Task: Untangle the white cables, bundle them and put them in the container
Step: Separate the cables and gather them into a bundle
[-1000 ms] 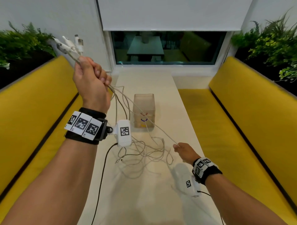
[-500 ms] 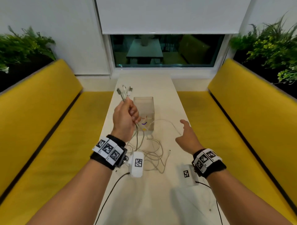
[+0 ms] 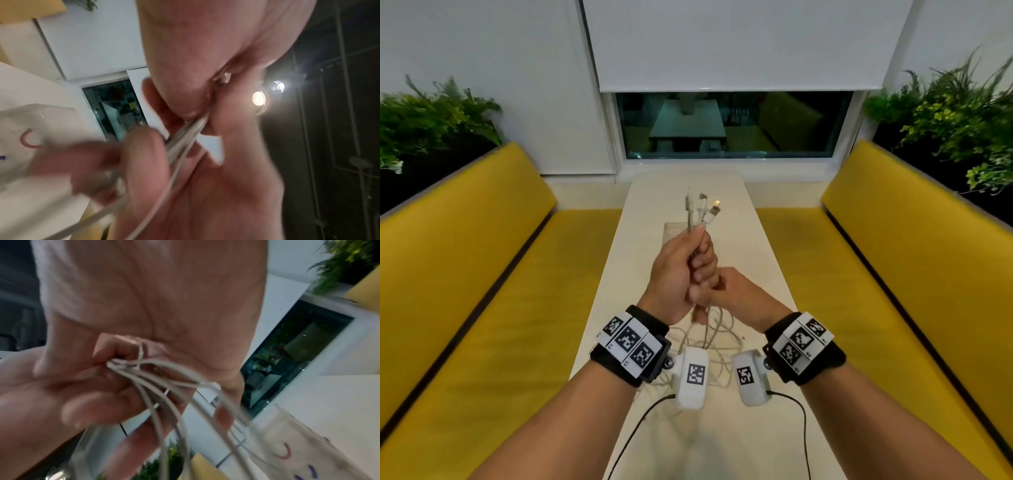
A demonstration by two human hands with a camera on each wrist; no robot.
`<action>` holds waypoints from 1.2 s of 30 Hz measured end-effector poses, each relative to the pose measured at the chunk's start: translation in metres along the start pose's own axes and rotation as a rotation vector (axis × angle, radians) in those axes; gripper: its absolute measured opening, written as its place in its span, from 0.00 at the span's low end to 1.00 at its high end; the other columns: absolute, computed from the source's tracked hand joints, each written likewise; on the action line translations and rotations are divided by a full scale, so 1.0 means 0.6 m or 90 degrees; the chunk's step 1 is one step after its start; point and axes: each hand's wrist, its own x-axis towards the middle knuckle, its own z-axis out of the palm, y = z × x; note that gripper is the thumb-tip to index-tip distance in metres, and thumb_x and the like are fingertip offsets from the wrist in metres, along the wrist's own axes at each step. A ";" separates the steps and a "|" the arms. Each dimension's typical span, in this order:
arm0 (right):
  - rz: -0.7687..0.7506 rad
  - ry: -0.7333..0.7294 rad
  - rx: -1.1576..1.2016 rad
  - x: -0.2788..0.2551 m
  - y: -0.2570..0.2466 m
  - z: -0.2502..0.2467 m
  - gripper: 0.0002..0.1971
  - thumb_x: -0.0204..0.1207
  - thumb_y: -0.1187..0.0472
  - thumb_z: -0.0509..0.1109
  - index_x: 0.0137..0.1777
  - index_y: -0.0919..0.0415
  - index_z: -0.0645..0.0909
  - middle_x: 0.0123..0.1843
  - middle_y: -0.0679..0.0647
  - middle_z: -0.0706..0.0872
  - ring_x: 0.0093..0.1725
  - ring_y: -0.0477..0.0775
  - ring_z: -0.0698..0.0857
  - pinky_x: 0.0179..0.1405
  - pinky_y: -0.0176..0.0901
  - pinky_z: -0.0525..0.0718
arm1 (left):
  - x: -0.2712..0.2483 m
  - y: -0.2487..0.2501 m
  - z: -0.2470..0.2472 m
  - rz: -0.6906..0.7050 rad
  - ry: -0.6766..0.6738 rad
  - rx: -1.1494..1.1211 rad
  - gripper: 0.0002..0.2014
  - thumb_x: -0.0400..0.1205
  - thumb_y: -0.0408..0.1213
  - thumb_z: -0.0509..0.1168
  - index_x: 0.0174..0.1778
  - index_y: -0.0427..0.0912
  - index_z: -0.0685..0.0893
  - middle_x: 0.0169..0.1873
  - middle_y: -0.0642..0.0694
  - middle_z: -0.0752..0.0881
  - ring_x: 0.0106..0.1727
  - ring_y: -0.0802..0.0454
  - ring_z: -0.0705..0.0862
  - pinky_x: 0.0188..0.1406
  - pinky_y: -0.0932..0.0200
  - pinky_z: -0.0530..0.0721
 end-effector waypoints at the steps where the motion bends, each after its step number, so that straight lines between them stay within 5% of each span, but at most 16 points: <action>1: 0.034 -0.021 -0.051 -0.004 0.009 -0.007 0.18 0.74 0.45 0.80 0.36 0.60 0.86 0.29 0.60 0.86 0.34 0.55 0.86 0.49 0.45 0.83 | 0.000 0.002 -0.007 0.012 0.012 -0.007 0.17 0.90 0.43 0.57 0.36 0.42 0.73 0.25 0.49 0.66 0.23 0.55 0.63 0.23 0.58 0.63; 3: 0.108 0.003 -0.124 -0.009 0.029 -0.020 0.17 0.75 0.51 0.81 0.32 0.60 0.82 0.23 0.61 0.80 0.23 0.55 0.78 0.33 0.43 0.76 | -0.002 0.001 -0.019 0.030 0.048 -0.013 0.17 0.92 0.42 0.54 0.38 0.41 0.73 0.25 0.49 0.67 0.23 0.54 0.67 0.25 0.59 0.71; 7: 0.171 0.160 -0.306 -0.004 0.047 -0.048 0.28 0.72 0.39 0.79 0.22 0.54 0.70 0.21 0.49 0.70 0.22 0.50 0.67 0.29 0.45 0.64 | -0.002 -0.016 -0.017 0.053 0.163 0.005 0.20 0.94 0.44 0.49 0.36 0.43 0.69 0.23 0.51 0.63 0.21 0.56 0.61 0.22 0.60 0.62; 13: 0.168 0.260 -0.714 -0.005 0.038 -0.095 0.27 0.79 0.36 0.69 0.26 0.53 0.72 0.25 0.47 0.75 0.33 0.55 0.77 0.44 0.47 0.69 | 0.006 0.002 -0.026 0.128 0.224 -0.007 0.20 0.94 0.44 0.49 0.35 0.45 0.67 0.23 0.52 0.61 0.22 0.56 0.58 0.19 0.62 0.63; 19: 0.250 0.321 -0.757 -0.028 0.070 -0.146 0.23 0.80 0.37 0.69 0.34 0.56 0.79 0.27 0.49 0.76 0.36 0.61 0.83 0.30 0.45 0.69 | 0.007 0.052 -0.065 0.167 0.255 -0.037 0.19 0.94 0.45 0.49 0.37 0.46 0.69 0.24 0.53 0.62 0.22 0.57 0.57 0.19 0.62 0.60; 21: 0.282 0.273 -0.694 -0.030 0.077 -0.139 0.18 0.76 0.38 0.74 0.38 0.52 0.79 0.33 0.47 0.81 0.42 0.60 0.85 0.36 0.46 0.73 | 0.006 0.041 -0.066 0.155 0.244 -0.012 0.19 0.94 0.45 0.49 0.37 0.45 0.69 0.24 0.53 0.62 0.21 0.57 0.57 0.19 0.62 0.60; 23: 0.362 0.140 -0.638 -0.033 0.070 -0.122 0.20 0.70 0.42 0.81 0.54 0.49 0.79 0.50 0.48 0.86 0.56 0.59 0.85 0.57 0.53 0.76 | 0.005 0.023 -0.065 0.134 0.234 0.007 0.19 0.94 0.45 0.49 0.37 0.45 0.69 0.23 0.53 0.63 0.20 0.58 0.58 0.17 0.63 0.61; 26: 0.440 0.013 -0.631 -0.038 0.036 -0.102 0.53 0.64 0.47 0.86 0.84 0.46 0.57 0.78 0.55 0.74 0.75 0.66 0.77 0.77 0.66 0.68 | 0.002 0.007 -0.066 0.099 0.228 0.037 0.19 0.94 0.44 0.49 0.36 0.45 0.69 0.22 0.53 0.63 0.20 0.58 0.58 0.17 0.63 0.61; 28: 0.320 0.035 -0.531 -0.035 -0.006 -0.086 0.62 0.61 0.46 0.88 0.88 0.44 0.48 0.85 0.54 0.67 0.82 0.64 0.70 0.81 0.67 0.67 | 0.001 0.002 -0.062 0.079 0.217 0.047 0.19 0.94 0.44 0.49 0.36 0.46 0.69 0.22 0.53 0.63 0.20 0.57 0.58 0.17 0.63 0.60; 30: 0.137 0.071 -0.301 -0.025 -0.041 -0.056 0.56 0.63 0.51 0.88 0.87 0.47 0.57 0.82 0.54 0.73 0.80 0.50 0.73 0.80 0.54 0.72 | -0.001 0.000 -0.052 0.057 0.191 0.038 0.19 0.94 0.44 0.50 0.36 0.45 0.69 0.22 0.53 0.62 0.20 0.58 0.57 0.16 0.63 0.58; 32: 0.031 0.064 -0.106 -0.009 -0.053 -0.021 0.39 0.71 0.63 0.84 0.79 0.54 0.71 0.68 0.57 0.86 0.65 0.43 0.85 0.66 0.38 0.83 | -0.002 0.000 -0.039 0.040 0.158 0.020 0.19 0.94 0.45 0.50 0.36 0.45 0.69 0.21 0.53 0.61 0.19 0.57 0.56 0.16 0.61 0.56; 34: 0.017 0.021 -0.012 0.007 -0.037 0.009 0.19 0.77 0.74 0.73 0.66 0.63 0.78 0.47 0.61 0.90 0.44 0.51 0.90 0.51 0.39 0.87 | -0.001 0.000 -0.031 0.032 0.131 0.007 0.20 0.94 0.45 0.50 0.35 0.44 0.69 0.22 0.52 0.61 0.19 0.58 0.56 0.16 0.60 0.54; 36: 0.070 -0.021 0.000 0.016 -0.002 0.021 0.07 0.78 0.72 0.68 0.55 0.65 0.81 0.30 0.62 0.82 0.27 0.58 0.84 0.37 0.44 0.87 | 0.001 0.003 -0.037 0.032 0.116 0.010 0.20 0.94 0.45 0.50 0.36 0.44 0.69 0.22 0.52 0.61 0.20 0.58 0.57 0.16 0.62 0.56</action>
